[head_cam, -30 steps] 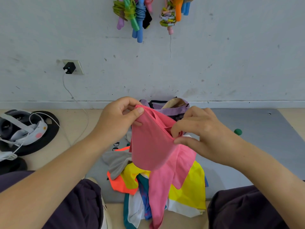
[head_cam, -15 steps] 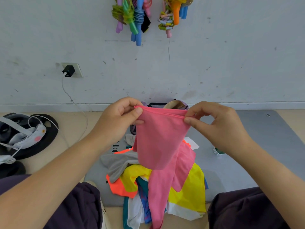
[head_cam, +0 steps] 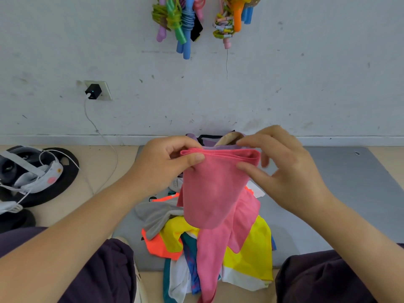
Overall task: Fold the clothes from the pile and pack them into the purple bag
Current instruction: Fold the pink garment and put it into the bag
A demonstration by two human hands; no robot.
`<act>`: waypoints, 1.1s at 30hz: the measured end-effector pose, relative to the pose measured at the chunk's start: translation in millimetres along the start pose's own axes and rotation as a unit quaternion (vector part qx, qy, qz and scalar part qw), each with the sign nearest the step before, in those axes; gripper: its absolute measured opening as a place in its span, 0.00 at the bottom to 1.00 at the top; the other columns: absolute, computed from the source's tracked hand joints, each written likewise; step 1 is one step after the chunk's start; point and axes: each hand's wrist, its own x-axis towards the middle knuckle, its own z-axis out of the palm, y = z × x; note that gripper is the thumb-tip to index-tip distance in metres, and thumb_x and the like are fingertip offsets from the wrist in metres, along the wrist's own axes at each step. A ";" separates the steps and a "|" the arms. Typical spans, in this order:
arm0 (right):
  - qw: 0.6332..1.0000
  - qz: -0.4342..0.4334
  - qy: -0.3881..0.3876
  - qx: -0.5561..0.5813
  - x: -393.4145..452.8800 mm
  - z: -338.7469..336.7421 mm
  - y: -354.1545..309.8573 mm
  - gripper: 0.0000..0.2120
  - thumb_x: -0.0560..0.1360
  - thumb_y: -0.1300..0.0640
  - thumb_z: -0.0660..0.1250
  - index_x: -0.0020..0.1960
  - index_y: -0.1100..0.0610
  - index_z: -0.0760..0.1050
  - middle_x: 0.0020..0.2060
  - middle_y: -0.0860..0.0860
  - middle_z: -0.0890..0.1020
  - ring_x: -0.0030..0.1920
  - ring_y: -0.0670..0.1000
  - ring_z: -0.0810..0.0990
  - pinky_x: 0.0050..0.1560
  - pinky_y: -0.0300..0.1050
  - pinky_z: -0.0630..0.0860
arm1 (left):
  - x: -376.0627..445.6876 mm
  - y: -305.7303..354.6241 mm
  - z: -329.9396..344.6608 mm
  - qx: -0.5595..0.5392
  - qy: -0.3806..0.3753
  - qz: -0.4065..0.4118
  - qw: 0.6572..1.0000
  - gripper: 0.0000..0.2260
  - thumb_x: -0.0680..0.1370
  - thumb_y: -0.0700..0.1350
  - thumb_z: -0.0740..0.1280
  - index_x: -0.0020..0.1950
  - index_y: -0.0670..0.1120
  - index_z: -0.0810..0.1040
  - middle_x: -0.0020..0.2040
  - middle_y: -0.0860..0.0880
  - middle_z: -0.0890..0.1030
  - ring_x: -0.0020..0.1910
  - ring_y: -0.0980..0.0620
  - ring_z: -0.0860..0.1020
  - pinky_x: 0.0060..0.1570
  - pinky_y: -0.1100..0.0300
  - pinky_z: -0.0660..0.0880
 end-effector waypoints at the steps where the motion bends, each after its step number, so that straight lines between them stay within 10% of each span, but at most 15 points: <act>1: 1.000 0.018 -0.020 0.012 -0.3 1.4 -1.0 0.20 0.69 0.51 0.75 0.59 0.56 0.79 0.50 0.48 0.74 0.49 0.43 0.74 0.52 0.53 0.74 | -1.0 0.9 1.7 0.000 -0.010 0.005 1.000 0.06 0.75 0.38 0.72 0.46 0.50 0.84 0.42 0.47 0.84 0.41 0.56 0.81 0.47 0.60 0.78; 4: 0.985 0.073 -0.153 0.036 -0.1 5.5 1.4 0.27 0.68 0.43 0.74 0.62 0.54 0.78 0.57 0.50 0.78 0.59 0.52 0.74 0.60 0.57 0.70 | -3.7 2.6 4.9 0.016 -0.049 0.018 0.998 0.06 0.75 0.39 0.72 0.47 0.49 0.84 0.44 0.48 0.84 0.43 0.57 0.79 0.48 0.62 0.75; 8: 0.947 0.157 -0.226 0.168 1.0 8.2 8.3 0.12 0.69 0.47 0.75 0.42 0.55 0.81 0.34 0.51 0.80 0.37 0.50 0.75 0.42 0.50 0.73 | -2.6 -3.6 2.0 0.058 -0.039 0.008 0.998 0.05 0.76 0.42 0.72 0.47 0.53 0.83 0.41 0.57 0.82 0.41 0.61 0.77 0.47 0.60 0.75; 14: 0.842 0.286 -0.209 0.407 2.9 7.2 -9.0 0.16 0.69 0.48 0.73 0.34 0.58 0.71 0.27 0.51 0.73 0.29 0.50 0.72 0.31 0.39 0.72 | 2.6 -8.1 12.4 0.084 0.130 -0.011 0.988 0.06 0.73 0.44 0.75 0.47 0.52 0.80 0.46 0.53 0.82 0.44 0.54 0.79 0.48 0.57 0.77; 17: 0.762 0.346 -0.172 0.519 11.4 -0.8 -22.0 0.13 0.70 0.50 0.71 0.42 0.62 0.77 0.34 0.56 0.81 0.33 0.51 0.80 0.35 0.41 0.78 | -8.5 5.8 26.3 -0.048 0.037 -0.045 0.997 0.12 0.69 0.53 0.76 0.48 0.51 0.80 0.47 0.49 0.83 0.48 0.47 0.81 0.49 0.53 0.79; 21: 0.790 0.334 -0.090 0.505 23.0 -17.1 -45.0 0.13 0.73 0.54 0.71 0.46 0.66 0.81 0.33 0.54 0.79 0.33 0.48 0.74 0.35 0.38 0.70 | -23.0 34.6 47.9 -0.200 -0.091 -0.035 0.975 0.28 0.63 0.51 0.79 0.61 0.52 0.75 0.54 0.54 0.83 0.56 0.54 0.82 0.52 0.60 0.78; 28: 0.894 0.301 0.057 0.327 34.6 -61.8 -41.4 0.16 0.71 0.47 0.74 0.57 0.50 0.79 0.46 0.46 0.80 0.45 0.43 0.78 0.39 0.28 0.72 | -14.8 73.8 51.3 -0.244 0.087 -0.040 0.965 0.07 0.78 0.49 0.68 0.52 0.50 0.83 0.50 0.49 0.86 0.49 0.52 0.84 0.48 0.60 0.80; 33: 0.725 0.403 -0.175 0.531 17.7 -50.3 -8.0 0.29 0.65 0.34 0.65 0.58 0.52 0.78 0.56 0.51 0.84 0.54 0.47 0.83 0.47 0.39 0.80 | -4.7 76.4 36.0 -0.302 -0.004 -0.080 0.950 0.20 0.74 0.58 0.64 0.60 0.47 0.80 0.57 0.47 0.84 0.56 0.53 0.82 0.48 0.63 0.79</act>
